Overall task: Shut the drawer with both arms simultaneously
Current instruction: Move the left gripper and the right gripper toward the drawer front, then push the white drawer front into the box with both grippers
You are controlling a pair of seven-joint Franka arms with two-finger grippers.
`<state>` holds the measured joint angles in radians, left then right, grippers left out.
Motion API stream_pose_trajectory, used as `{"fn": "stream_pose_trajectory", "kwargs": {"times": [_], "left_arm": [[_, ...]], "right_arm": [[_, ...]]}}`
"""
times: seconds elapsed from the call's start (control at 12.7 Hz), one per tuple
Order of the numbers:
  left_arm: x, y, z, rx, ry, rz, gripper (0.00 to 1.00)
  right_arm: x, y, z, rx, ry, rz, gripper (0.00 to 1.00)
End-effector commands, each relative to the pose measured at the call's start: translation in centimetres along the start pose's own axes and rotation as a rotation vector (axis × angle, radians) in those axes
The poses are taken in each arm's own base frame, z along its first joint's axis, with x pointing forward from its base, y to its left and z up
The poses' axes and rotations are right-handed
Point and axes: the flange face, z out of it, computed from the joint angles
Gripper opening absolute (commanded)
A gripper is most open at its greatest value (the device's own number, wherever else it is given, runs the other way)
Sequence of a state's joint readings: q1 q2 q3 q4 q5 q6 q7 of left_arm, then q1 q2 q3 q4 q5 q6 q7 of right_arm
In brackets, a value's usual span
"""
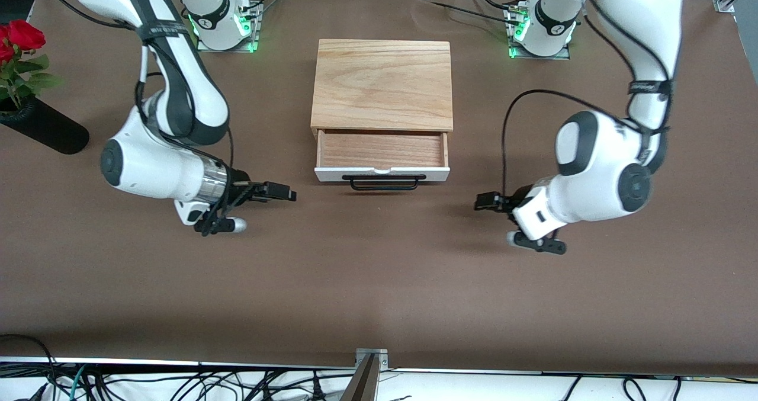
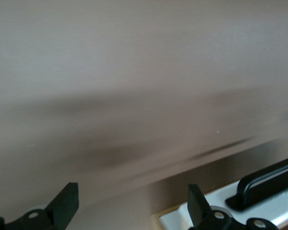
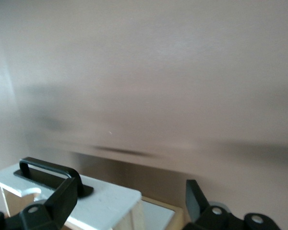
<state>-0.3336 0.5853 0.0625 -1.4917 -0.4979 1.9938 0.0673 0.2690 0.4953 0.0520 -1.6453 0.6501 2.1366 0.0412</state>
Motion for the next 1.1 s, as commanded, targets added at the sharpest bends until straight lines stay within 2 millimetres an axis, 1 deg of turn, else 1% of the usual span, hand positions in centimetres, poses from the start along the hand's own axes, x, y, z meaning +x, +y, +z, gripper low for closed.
{"fn": "stream_pose_trajectory", "kwargs": {"times": [0.0, 0.16, 0.24, 0.39, 0.55, 0.63, 0.71, 0.79, 0.94, 1.02], "left_arm": [[0.6, 2.8, 2.4, -0.078, -0.002, -0.016, 1.0], [0.6, 4.0, 3.5, -0.087, 0.016, -0.01, 1.0], [0.5, 4.5, 4.0, -0.087, 0.01, -0.004, 1.0], [-0.2, 6.4, 5.0, -0.132, -0.011, -0.004, 1.0], [-0.8, 7.6, 5.9, -0.145, -0.035, 0.007, 1.0], [-1.0, 7.9, 6.4, -0.147, -0.046, 0.01, 1.0], [-1.3, 8.1, 7.2, -0.143, -0.061, 0.013, 1.0], [-1.9, 8.7, 8.1, -0.139, -0.088, 0.021, 1.0], [-2.3, 8.8, 8.3, -0.142, -0.125, 0.024, 1.0], [-2.5, 8.8, 8.4, -0.143, -0.145, 0.026, 1.0]], "right_arm": [[-0.5, -2.5, 2.8, 0.064, -0.002, 0.042, 1.0], [-1.8, -3.7, 5.5, 0.051, -0.038, 0.023, 1.0], [-2.4, -4.2, 6.4, 0.046, -0.052, 0.009, 1.0], [-2.9, -3.8, 7.3, 0.035, -0.068, 0.004, 1.0], [-3.4, -4.3, 8.0, 0.031, -0.078, -0.008, 1.0], [-3.6, -4.0, 8.3, 0.026, -0.083, -0.004, 1.0], [-3.8, -4.1, 8.6, 0.024, -0.088, -0.006, 1.0], [-4.0, -3.8, 8.9, 0.02, -0.094, -0.004, 1.0], [-4.4, -3.3, 9.4, 0.012, -0.105, 0.001, 1.0], [-4.5, -3.4, 9.3, 0.012, -0.106, 0.0, 1.0]]}}
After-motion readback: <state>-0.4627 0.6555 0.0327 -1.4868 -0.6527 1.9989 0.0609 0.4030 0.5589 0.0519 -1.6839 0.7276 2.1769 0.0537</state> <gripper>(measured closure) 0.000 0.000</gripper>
